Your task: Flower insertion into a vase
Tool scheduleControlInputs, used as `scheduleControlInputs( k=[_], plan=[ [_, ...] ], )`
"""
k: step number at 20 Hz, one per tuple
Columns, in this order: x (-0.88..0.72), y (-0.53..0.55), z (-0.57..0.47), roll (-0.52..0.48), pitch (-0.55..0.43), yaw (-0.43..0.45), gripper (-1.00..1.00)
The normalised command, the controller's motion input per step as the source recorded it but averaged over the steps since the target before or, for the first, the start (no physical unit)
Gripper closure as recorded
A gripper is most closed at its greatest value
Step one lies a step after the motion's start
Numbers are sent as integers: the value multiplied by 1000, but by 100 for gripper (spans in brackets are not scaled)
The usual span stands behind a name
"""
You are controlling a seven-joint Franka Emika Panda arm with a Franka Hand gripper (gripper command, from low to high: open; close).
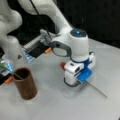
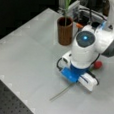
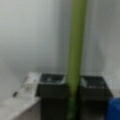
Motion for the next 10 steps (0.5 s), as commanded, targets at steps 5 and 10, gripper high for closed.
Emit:
scheduleControlInputs(
  k=[5, 10],
  plan=[
    [-115, -85, 395, -79, 101, 62, 100],
    [-184, -331, 372, 54, 59, 112, 100]
  ],
)
